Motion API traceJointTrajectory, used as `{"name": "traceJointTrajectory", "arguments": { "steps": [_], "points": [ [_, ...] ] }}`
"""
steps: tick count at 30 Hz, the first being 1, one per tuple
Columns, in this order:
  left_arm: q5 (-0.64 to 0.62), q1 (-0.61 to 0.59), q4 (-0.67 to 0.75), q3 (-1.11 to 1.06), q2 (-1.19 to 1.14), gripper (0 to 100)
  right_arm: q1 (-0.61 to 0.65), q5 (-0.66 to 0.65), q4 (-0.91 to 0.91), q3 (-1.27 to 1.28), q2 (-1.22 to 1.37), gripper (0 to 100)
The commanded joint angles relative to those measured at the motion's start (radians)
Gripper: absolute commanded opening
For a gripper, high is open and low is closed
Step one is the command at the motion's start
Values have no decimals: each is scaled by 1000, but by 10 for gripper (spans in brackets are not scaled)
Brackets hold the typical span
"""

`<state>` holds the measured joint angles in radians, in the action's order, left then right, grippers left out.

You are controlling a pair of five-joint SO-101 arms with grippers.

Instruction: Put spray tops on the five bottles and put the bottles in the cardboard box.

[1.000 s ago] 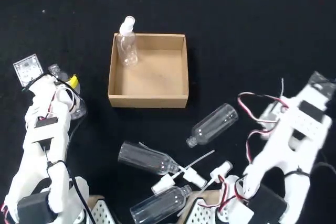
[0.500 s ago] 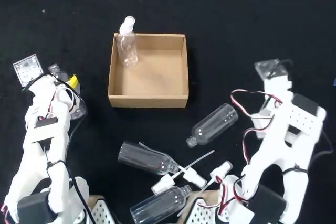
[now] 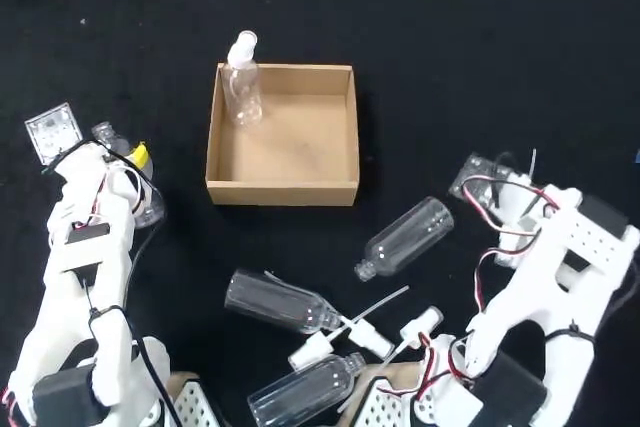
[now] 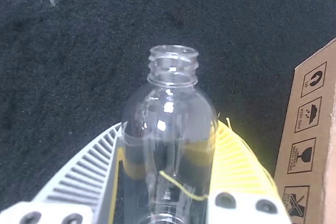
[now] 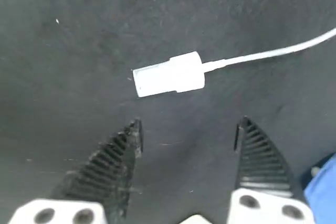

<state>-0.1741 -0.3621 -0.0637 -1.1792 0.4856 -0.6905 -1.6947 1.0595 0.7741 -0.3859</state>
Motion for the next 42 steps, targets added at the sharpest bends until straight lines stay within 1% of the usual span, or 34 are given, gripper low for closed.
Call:
{"name": "traceJointTrajectory", "arguments": {
  "steps": [1,4,6,8,11,22,27,29,32,38,40,42],
  "points": [
    [-2,4,21,15,43,127,32,-153,-71,28,8,262],
    [-2,2,21,15,44,127,26,-305,-74,68,8,262],
    [-2,4,21,15,44,127,29,-364,-74,91,8,262],
    [-2,4,21,15,44,127,32,-393,-75,101,8,262],
    [-2,4,21,15,44,127,34,-410,-103,107,8,262],
    [-2,2,21,15,40,127,35,-414,-397,277,16,263],
    [-2,2,21,15,40,127,25,-407,-491,265,134,264],
    [-2,2,21,15,40,127,17,-370,-497,226,196,265],
    [-2,7,21,15,40,127,15,-318,-439,156,254,265],
    [-2,7,21,16,40,127,17,-298,-190,19,266,262],
    [-2,7,21,16,40,127,18,-221,-120,-30,266,262],
    [-2,7,21,16,40,127,21,-83,-75,-74,266,262]
  ]
}}
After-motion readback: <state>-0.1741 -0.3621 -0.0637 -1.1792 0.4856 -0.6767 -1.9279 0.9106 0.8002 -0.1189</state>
